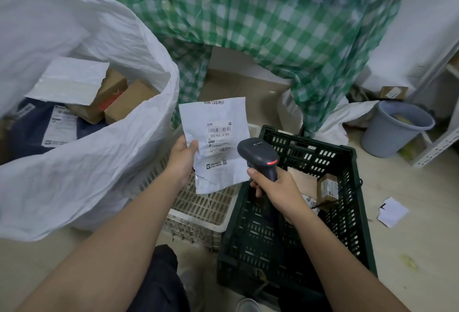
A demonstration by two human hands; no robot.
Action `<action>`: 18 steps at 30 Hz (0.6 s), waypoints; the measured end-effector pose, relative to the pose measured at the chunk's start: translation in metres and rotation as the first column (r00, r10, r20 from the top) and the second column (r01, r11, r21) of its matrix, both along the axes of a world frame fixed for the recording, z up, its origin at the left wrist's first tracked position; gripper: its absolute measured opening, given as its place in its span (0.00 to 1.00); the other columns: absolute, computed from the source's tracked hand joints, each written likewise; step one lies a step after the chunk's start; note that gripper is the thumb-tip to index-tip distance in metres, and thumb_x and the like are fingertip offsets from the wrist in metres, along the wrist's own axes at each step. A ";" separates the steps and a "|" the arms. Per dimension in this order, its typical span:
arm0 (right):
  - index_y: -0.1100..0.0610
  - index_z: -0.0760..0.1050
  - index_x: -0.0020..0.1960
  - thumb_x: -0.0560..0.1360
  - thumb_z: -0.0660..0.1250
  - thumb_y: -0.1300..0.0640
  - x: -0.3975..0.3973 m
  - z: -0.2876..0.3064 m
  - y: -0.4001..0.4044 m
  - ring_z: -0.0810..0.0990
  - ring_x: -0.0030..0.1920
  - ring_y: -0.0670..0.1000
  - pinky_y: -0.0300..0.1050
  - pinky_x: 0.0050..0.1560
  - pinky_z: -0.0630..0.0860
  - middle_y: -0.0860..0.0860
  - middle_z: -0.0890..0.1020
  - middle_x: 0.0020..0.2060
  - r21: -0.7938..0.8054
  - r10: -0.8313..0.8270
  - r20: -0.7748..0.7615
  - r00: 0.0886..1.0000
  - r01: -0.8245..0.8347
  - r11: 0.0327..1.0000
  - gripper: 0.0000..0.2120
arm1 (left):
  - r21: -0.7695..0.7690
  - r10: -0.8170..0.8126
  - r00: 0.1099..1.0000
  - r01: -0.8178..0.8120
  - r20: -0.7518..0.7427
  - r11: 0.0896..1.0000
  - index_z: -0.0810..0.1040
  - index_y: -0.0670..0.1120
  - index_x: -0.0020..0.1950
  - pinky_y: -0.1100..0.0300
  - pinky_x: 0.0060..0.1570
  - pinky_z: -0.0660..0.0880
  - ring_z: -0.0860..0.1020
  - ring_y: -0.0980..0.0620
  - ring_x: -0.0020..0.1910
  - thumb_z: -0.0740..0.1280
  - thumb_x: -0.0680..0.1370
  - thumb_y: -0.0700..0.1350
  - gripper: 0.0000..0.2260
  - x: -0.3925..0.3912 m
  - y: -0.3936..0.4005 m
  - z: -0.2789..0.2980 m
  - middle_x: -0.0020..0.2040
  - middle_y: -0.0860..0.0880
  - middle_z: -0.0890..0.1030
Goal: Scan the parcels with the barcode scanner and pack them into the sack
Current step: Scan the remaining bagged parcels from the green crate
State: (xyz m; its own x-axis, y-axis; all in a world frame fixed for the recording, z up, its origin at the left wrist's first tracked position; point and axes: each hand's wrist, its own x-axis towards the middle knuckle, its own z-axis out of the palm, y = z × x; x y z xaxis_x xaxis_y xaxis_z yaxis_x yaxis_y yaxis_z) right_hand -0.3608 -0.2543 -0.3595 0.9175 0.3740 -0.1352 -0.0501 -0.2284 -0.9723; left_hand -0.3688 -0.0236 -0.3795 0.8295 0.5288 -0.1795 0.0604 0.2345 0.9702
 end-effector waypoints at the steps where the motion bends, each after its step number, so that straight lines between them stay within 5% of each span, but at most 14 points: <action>1: 0.58 0.77 0.43 0.74 0.72 0.50 0.000 0.001 0.000 0.77 0.31 0.49 0.48 0.40 0.74 0.53 0.81 0.32 0.030 -0.036 -0.007 0.999 0.036 0.999 0.11 | 0.020 -0.002 1.000 0.002 -0.004 1.000 0.74 0.47 0.64 0.49 0.56 0.77 0.81 0.47 0.55 0.58 0.83 0.39 0.12 -0.003 -0.002 0.005 0.59 0.47 0.81; 8: 0.58 0.77 0.44 0.75 0.71 0.54 -0.001 0.033 0.022 0.76 0.28 0.46 0.37 0.31 0.73 0.51 0.79 0.31 0.188 -0.270 0.014 0.963 0.262 0.947 0.07 | 0.175 0.046 0.993 -0.064 0.107 0.982 0.73 0.49 0.63 0.57 0.54 0.76 0.80 0.52 0.56 0.57 0.83 0.39 0.11 -0.042 -0.011 0.068 0.57 0.52 0.80; 11: 0.58 0.77 0.48 0.75 0.71 0.55 -0.004 0.057 0.043 0.76 0.33 0.48 0.39 0.34 0.73 0.51 0.80 0.33 0.223 -0.293 0.070 0.954 0.271 0.936 0.07 | 0.261 0.105 0.975 -0.155 0.195 0.953 0.73 0.50 0.60 0.52 0.58 0.76 0.80 0.54 0.53 0.58 0.83 0.40 0.09 -0.070 0.009 0.109 0.53 0.54 0.81; 13: 0.56 0.76 0.49 0.76 0.71 0.56 -0.006 0.073 0.060 0.77 0.34 0.49 0.41 0.38 0.75 0.51 0.80 0.36 0.244 -0.254 0.096 0.962 0.225 0.943 0.05 | 0.308 0.168 0.951 -0.247 0.261 0.919 0.72 0.50 0.58 0.58 0.56 0.74 0.78 0.61 0.49 0.58 0.83 0.40 0.08 -0.090 0.029 0.140 0.51 0.58 0.79; 15: 0.53 0.76 0.45 0.75 0.71 0.56 -0.010 0.089 0.082 0.77 0.33 0.50 0.44 0.39 0.75 0.52 0.80 0.36 0.226 -0.195 0.140 0.971 0.161 0.961 0.04 | 0.345 0.245 0.927 -0.338 0.285 0.876 0.70 0.49 0.62 0.64 0.57 0.68 0.75 0.63 0.55 0.57 0.83 0.41 0.09 -0.109 0.052 0.167 0.57 0.59 0.76; 18: 0.53 0.77 0.45 0.74 0.72 0.54 -0.014 0.111 0.118 0.79 0.33 0.50 0.44 0.36 0.74 0.50 0.81 0.36 0.171 -0.107 0.210 0.972 0.072 0.983 0.05 | 0.369 0.385 0.877 -0.472 0.287 0.801 0.61 0.46 0.76 0.62 0.64 0.63 0.66 0.51 0.72 0.57 0.84 0.44 0.20 -0.131 0.092 0.199 0.74 0.49 0.66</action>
